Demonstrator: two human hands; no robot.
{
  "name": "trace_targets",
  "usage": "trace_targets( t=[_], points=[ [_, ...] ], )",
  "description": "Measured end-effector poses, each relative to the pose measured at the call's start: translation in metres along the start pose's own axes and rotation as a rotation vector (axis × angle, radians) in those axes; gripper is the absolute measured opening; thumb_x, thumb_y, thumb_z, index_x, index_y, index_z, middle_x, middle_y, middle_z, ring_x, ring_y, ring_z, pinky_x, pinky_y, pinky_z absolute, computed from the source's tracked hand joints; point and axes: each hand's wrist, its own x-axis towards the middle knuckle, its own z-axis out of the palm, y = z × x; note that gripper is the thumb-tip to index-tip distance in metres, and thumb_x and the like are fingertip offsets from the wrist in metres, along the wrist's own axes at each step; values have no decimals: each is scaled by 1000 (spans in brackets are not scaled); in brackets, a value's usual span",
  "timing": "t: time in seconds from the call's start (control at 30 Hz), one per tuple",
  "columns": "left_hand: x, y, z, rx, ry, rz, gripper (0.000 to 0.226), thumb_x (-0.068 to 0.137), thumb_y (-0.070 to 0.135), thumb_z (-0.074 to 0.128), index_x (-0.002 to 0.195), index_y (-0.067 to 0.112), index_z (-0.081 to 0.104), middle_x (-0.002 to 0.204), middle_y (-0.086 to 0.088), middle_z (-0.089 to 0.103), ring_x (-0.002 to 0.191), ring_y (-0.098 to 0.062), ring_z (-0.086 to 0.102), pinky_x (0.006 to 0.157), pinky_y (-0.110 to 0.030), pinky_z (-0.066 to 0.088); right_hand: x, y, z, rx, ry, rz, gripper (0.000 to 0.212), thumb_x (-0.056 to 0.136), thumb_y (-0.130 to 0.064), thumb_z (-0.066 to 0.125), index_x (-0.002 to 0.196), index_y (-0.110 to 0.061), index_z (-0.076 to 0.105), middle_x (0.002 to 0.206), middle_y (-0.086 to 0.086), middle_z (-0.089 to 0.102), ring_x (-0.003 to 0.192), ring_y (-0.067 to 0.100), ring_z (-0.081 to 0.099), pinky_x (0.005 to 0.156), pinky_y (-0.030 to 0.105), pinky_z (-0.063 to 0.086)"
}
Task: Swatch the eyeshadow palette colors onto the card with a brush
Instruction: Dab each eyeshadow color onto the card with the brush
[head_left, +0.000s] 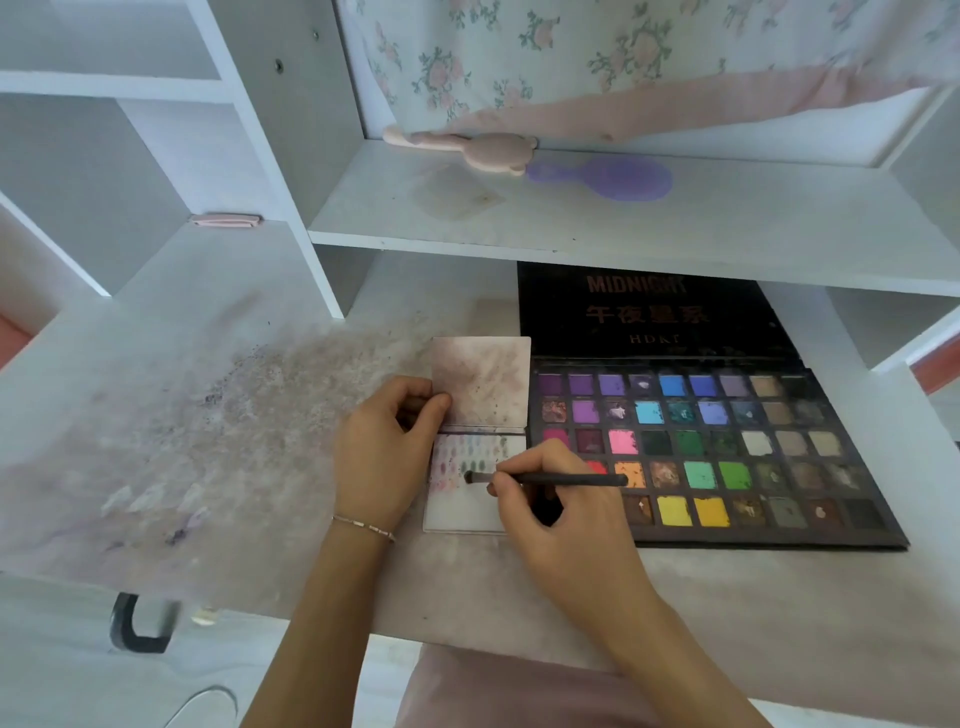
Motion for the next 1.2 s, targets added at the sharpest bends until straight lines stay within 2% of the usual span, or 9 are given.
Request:
trace_targets(
  t=[0.3, 0.53, 0.87, 1.03, 1.2],
  points=[
    [1, -1, 1, -5, -4, -20, 6, 81, 20, 65, 76, 24, 63, 68, 16, 61, 64, 0, 57, 60, -11, 43, 0, 1, 1, -80, -29, -11, 3, 85, -18, 60, 82, -17, 60, 75, -7, 59, 74, 11, 55, 65, 31, 48],
    [0, 1, 0, 10, -5, -19, 5, 81, 20, 64, 77, 23, 64, 68, 16, 60, 65, -1, 57, 60, -10, 42, -1, 3, 2, -113, -53, -15, 4, 84, -19, 59, 80, -20, 59, 76, -9, 57, 74, 8, 53, 63, 26, 45],
    [0, 1, 0, 4, -8, -19, 3, 81, 21, 64, 79, 23, 64, 69, 15, 61, 68, -3, 58, 66, -21, 48, 0, 4, 3, -117, -67, 7, 5, 84, -20, 59, 80, -22, 58, 76, -9, 56, 73, 7, 52, 63, 22, 43],
    [-1, 1, 0, -6, -4, -9, 9, 81, 20, 65, 76, 27, 61, 68, 17, 60, 66, 0, 57, 63, -15, 45, 1, 3, 3, -121, -53, 16, 3, 85, -19, 58, 82, -20, 58, 77, -10, 57, 75, 7, 52, 65, 25, 46],
    [0, 0, 0, -11, -2, -20, 4, 81, 21, 65, 78, 25, 64, 69, 18, 60, 65, 1, 57, 61, -11, 44, 0, 4, 2, -130, -86, 23, 4, 84, -22, 57, 81, -24, 57, 78, -11, 56, 76, 6, 52, 65, 18, 44]
  ],
)
